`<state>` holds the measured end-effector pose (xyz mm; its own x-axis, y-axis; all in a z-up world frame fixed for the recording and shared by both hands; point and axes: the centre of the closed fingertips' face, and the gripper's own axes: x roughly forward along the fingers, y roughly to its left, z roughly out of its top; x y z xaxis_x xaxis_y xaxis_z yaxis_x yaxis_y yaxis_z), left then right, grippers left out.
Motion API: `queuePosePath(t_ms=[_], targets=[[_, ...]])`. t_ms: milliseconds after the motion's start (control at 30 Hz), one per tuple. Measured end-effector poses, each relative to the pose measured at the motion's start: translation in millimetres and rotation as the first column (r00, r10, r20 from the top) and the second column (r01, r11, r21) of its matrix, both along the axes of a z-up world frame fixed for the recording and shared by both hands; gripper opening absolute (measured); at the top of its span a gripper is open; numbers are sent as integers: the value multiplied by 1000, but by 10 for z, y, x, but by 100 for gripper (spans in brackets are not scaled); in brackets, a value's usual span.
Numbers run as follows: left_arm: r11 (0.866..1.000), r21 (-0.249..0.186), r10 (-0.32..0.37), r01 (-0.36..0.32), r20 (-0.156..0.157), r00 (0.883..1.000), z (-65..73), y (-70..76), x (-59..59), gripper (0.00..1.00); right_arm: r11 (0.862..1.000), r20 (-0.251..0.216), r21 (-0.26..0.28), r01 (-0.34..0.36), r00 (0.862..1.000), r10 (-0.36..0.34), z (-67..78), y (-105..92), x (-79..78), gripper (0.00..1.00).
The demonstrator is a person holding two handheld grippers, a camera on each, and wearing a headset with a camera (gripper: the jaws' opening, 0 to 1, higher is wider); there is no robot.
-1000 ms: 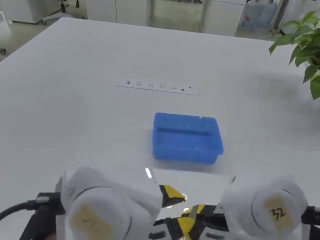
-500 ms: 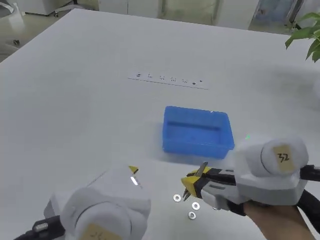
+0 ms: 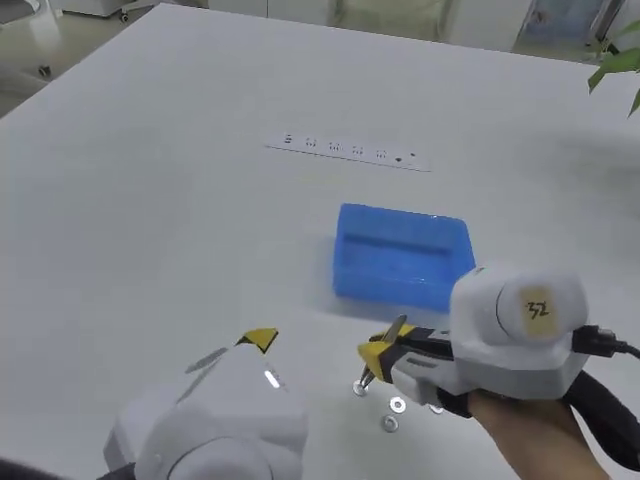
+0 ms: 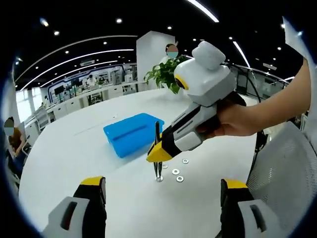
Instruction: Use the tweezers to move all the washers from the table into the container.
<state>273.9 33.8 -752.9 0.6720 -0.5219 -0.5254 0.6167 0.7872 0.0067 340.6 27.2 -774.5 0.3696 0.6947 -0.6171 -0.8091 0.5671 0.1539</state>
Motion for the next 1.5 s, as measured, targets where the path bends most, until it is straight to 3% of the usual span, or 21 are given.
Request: queuePosePath(t_ms=[167,467,700,900,1200,1500], targets=[[1000,20,17,-17,4,1000,-40,47,55,97,1000,-3,-5,1,1000,-1,-33,27,-4,5],[999,44,15,-15,0,1000,-77,56,60,96,1000,39,-16,-1,999,2,-18,25,-1,4],[999,48,17,-17,2,1000,-78,64,68,96,1000,23,-24,4,1000,-4,-12,25,0,3],[998,49,26,-26,4,1000,-74,84,82,96,1000,32,9,18,999,-18,185,2,69,3],[998,42,35,-35,8,999,-58,99,99,97,999,134,26,32,990,-36,634,-56,332,2],[999,34,32,-33,15,999,-40,87,103,95,999,193,22,33,980,-36,797,11,643,2]])
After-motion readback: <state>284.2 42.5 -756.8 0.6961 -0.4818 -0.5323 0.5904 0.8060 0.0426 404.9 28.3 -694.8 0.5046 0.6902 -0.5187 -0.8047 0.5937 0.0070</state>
